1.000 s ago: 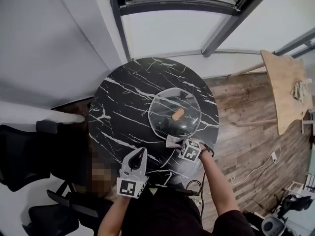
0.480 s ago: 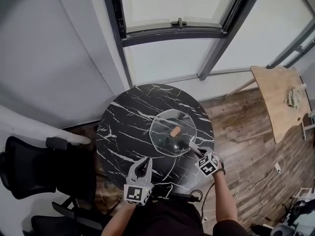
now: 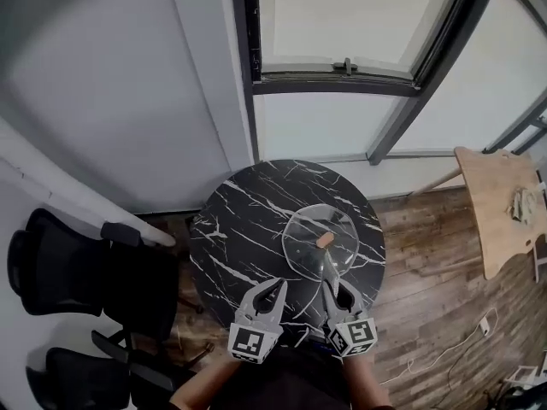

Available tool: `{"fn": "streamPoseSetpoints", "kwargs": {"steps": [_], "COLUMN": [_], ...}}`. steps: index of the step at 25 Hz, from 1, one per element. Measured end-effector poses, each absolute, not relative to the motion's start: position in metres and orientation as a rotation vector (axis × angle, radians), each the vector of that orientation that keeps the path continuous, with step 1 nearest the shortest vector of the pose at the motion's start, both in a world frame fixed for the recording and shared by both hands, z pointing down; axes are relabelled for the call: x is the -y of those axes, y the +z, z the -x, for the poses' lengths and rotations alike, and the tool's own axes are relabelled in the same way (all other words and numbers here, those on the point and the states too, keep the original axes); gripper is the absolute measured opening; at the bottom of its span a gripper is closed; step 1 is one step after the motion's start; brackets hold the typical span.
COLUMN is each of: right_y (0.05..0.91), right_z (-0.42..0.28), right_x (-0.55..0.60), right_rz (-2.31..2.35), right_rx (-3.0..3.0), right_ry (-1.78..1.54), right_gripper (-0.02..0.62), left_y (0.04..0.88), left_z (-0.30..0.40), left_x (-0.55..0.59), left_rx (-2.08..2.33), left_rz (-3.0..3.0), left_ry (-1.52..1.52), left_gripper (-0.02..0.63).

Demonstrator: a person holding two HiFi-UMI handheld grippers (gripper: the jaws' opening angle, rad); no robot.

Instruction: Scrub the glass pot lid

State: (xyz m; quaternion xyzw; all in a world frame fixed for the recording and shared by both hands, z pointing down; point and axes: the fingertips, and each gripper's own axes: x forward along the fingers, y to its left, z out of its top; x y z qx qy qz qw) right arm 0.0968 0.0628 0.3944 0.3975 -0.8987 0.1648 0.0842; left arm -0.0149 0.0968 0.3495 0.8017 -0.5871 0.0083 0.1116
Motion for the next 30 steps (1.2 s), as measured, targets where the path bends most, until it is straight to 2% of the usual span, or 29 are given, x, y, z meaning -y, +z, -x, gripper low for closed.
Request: {"fn": "streamPoseSetpoints", "kwargs": {"steps": [15,30], "right_y": [0.351,0.342], "right_z": [-0.100,-0.105], "right_x": [-0.109,-0.113], "right_rz": [-1.536,-1.550], "right_rx": [2.681,2.658], "right_ry": [0.418,0.354], "right_gripper": [0.080,0.074], "left_y": [0.336,0.325], "left_z": [0.005,0.007], "left_x": [-0.116,-0.120], "left_rx": [1.604,1.579], "left_rz": [-2.446,-2.488], "left_ry": [0.010,-0.039], "left_gripper": [0.003,0.003]}}
